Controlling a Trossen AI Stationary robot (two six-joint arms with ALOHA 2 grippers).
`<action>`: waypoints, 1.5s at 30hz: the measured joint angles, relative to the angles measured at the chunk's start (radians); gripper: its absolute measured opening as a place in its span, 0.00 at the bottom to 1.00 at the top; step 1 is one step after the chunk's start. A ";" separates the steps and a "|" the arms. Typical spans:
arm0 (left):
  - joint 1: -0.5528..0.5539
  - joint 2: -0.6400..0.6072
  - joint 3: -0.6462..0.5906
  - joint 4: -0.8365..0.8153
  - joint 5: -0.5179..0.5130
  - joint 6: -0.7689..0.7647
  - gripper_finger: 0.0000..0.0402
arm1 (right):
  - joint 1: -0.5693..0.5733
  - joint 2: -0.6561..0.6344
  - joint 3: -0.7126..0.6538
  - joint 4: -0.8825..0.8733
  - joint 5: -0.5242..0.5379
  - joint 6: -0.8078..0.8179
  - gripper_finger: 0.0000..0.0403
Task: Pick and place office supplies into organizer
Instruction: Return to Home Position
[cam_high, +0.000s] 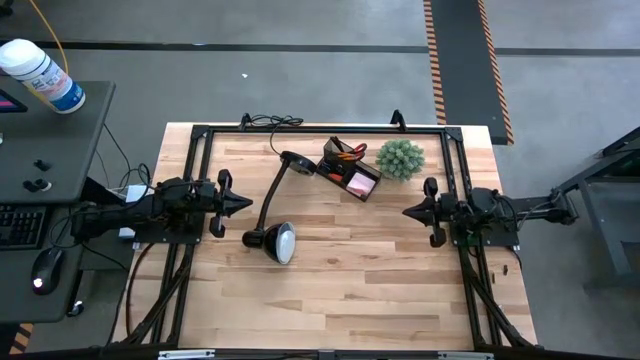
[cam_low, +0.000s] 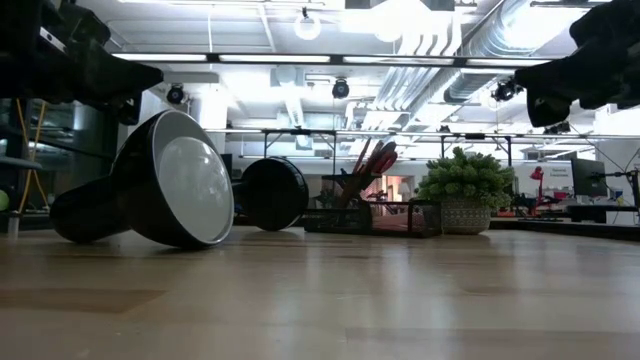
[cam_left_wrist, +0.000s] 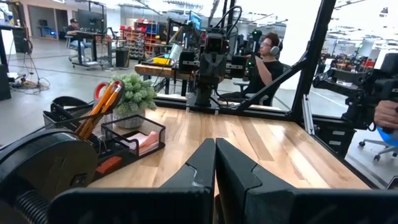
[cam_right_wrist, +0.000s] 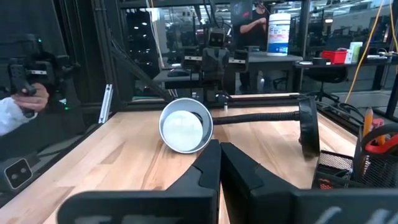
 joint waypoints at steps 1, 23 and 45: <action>0.000 0.000 0.000 0.000 0.000 -0.001 0.00 | 0.000 0.000 0.000 0.000 0.001 0.000 0.00; 0.000 0.000 0.000 0.001 0.000 0.001 0.00 | 0.000 0.000 0.000 0.000 0.004 -0.002 0.00; 0.000 0.000 0.000 0.001 0.000 0.001 0.00 | 0.000 0.000 -0.001 -0.001 0.003 -0.002 0.00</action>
